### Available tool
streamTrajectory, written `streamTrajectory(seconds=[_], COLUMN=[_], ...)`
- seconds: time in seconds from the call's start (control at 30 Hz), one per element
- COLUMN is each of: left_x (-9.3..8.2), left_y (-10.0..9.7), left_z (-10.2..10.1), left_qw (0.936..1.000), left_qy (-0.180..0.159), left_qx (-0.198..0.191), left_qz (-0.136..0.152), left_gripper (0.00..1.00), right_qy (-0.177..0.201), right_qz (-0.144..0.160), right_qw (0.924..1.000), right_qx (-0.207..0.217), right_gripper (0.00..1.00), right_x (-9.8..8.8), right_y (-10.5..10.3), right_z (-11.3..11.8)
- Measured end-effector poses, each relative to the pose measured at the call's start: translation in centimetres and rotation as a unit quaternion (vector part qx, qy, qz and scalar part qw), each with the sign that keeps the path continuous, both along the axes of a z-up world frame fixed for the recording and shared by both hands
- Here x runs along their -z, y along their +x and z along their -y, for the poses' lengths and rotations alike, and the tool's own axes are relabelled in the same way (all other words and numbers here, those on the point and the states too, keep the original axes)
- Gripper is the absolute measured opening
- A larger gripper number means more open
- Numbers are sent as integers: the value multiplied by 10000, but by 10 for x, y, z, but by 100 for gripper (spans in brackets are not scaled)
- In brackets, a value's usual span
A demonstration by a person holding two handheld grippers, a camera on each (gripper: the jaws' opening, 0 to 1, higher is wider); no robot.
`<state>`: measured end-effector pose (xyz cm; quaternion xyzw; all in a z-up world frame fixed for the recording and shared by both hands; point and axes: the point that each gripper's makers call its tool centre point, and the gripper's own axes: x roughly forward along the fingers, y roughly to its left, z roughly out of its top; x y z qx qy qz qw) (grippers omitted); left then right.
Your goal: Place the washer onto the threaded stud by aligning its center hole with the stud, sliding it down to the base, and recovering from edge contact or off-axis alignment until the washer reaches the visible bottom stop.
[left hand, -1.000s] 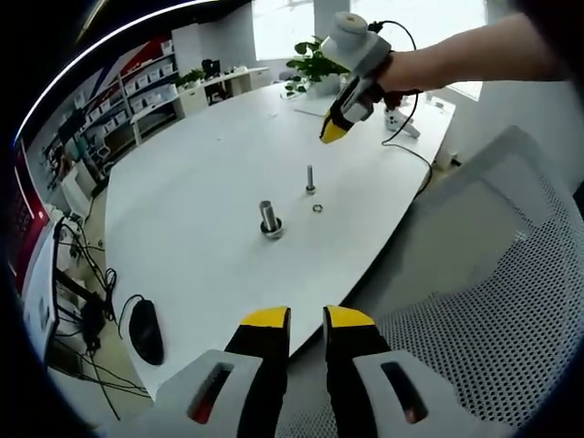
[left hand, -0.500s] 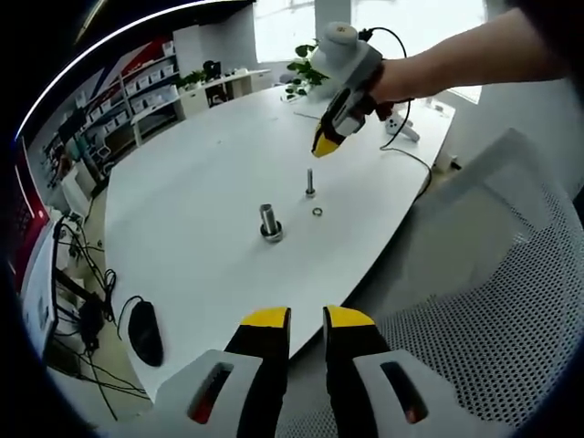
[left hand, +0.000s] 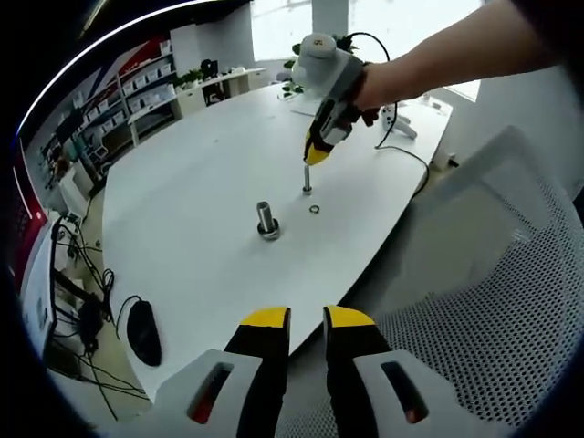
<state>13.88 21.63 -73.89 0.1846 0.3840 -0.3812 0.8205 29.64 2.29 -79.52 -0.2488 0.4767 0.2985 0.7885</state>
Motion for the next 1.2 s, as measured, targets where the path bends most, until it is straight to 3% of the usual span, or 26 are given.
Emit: streamTrajectory(seconds=[1.2], left_x=[1], left_y=[0], left_z=[-1], left_qw=[10000], left_qy=[6], left_qx=[-30], left_qz=[-47], left_gripper=[12], right_qy=[-241], right_qz=[-100], right_qw=[9997], right_qx=[-30], right_gripper=[14], right_x=[10], right_y=[2], right_z=[11])
